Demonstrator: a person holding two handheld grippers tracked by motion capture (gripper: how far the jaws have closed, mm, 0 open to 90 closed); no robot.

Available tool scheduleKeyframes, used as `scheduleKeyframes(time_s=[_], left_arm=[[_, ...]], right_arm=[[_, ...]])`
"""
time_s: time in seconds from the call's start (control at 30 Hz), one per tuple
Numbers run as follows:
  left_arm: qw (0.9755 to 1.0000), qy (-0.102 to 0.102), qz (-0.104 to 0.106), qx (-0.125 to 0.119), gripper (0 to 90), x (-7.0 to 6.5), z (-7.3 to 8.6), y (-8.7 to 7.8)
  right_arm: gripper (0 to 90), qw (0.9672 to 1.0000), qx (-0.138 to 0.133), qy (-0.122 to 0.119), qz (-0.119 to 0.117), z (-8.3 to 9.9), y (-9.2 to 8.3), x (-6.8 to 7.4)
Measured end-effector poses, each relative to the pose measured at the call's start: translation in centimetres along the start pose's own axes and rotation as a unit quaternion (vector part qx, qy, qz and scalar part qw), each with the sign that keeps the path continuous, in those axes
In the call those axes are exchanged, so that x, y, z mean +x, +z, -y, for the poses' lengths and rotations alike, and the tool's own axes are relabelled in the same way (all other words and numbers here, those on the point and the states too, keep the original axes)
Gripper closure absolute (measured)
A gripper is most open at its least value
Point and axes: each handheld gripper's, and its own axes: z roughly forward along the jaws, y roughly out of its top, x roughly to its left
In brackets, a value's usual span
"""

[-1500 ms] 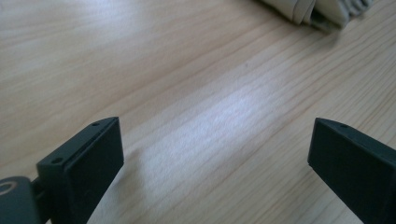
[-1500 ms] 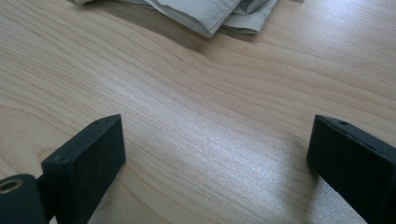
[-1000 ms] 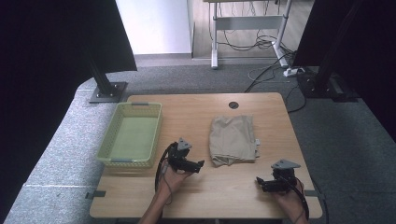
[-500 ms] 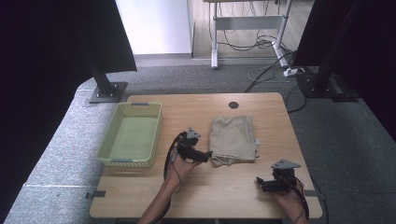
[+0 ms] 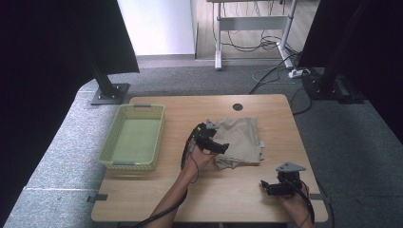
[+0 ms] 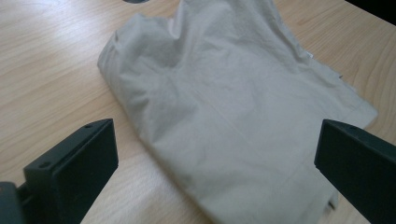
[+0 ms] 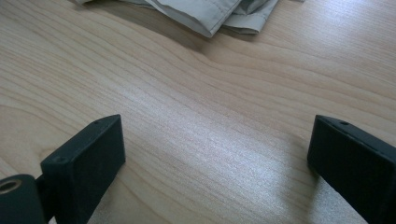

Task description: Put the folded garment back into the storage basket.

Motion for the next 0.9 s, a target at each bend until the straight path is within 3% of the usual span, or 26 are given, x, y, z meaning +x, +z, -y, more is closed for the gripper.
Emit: scheduleKeyframes(time_s=[0.33, 0.37, 0.5, 0.57, 0.63, 0.7, 0.77, 0.8, 0.9], left_arm=[[0.9999, 0.009, 0.005, 0.009, 0.0, -0.7, -1.9, 2.4], [0.9998, 0.015, 0.004, 0.013, 0.0, -1.0, -2.5, 3.7], [0.9997, 0.02, 0.003, 0.017, 0.0, -1.2, -2.8, 4.8], [0.9993, 0.028, 0.003, 0.024, 0.0, -1.7, -3.0, 6.2], [0.9993, 0.028, 0.003, 0.024, 0.0, -1.7, -3.0, 6.2], [0.9986, 0.039, -0.008, 0.036, 0.0, -2.2, -3.2, 7.9], [0.9986, 0.039, -0.008, 0.036, 0.0, -2.2, -3.2, 7.9], [0.9976, 0.039, -0.02, 0.053, 0.0, -2.2, -3.2, 9.3], [0.9968, 0.042, -0.026, 0.063, 0.0, -2.2, -3.2, 9.7]], right_arm=[[3.8, 1.0, 0.0, 0.001, 0.0, 0.0, 0.0, 0.0], [3.8, 1.0, 0.0, 0.001, 0.0, 0.0, 0.0, 0.0], [3.7, 1.0, 0.001, 0.001, 0.0, 0.0, 0.0, 0.0], [3.8, 1.0, 0.0, 0.001, 0.0, 0.0, 0.0, 0.0], [3.8, 1.0, 0.0, 0.001, 0.0, 0.0, 0.0, 0.0], [3.7, 1.0, 0.0, 0.001, 0.0, 0.0, 0.0, 0.0], [3.7, 1.0, 0.0, 0.001, 0.0, 0.0, 0.0, 0.0], [3.7, 1.0, 0.0, 0.001, 0.0, 0.0, 0.0, 0.0], [3.7, 1.0, 0.0, 0.0, -0.001, 0.0, 0.0, 0.0]])
